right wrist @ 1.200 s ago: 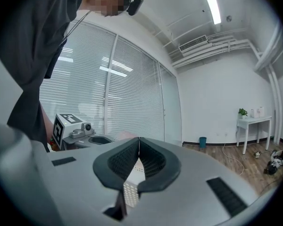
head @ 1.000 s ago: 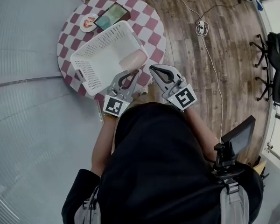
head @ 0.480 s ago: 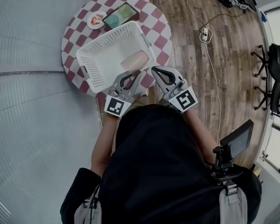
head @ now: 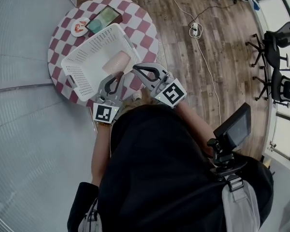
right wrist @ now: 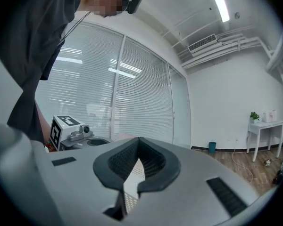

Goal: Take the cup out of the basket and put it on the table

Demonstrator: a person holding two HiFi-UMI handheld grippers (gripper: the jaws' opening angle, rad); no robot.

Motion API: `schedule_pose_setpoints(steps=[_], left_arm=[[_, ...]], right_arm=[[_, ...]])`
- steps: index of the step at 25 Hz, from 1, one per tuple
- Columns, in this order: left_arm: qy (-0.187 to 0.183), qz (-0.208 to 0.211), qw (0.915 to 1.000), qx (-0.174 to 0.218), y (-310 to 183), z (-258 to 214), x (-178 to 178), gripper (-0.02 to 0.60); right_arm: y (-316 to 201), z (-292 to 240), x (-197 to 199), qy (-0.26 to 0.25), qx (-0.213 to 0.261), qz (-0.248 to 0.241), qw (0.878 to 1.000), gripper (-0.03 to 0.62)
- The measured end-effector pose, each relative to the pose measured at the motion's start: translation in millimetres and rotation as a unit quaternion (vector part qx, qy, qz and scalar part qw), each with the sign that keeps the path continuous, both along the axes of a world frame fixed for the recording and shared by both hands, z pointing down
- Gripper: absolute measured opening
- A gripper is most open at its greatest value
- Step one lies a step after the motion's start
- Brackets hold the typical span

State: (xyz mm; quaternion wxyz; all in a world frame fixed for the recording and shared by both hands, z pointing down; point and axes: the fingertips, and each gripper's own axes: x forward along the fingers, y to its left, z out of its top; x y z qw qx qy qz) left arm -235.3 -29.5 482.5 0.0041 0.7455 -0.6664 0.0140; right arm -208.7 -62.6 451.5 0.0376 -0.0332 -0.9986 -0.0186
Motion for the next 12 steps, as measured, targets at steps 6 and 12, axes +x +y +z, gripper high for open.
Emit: schedule_pose_setpoints(steps=[6,12], left_arm=[[-0.013,0.001,0.9999,0.0,-2.7,-0.7,2.8,0.02],[-0.022,0.007,0.9997,-0.006,0.6,-2.2,7.5,0.02]], right_arm=[[4.1,-9.6,-1.3,-0.017,0.0,-0.015,1.0,0.011],[6.7,-7.2,-2.6,-0.011,-0.003,-0.019,1.0,0.011]])
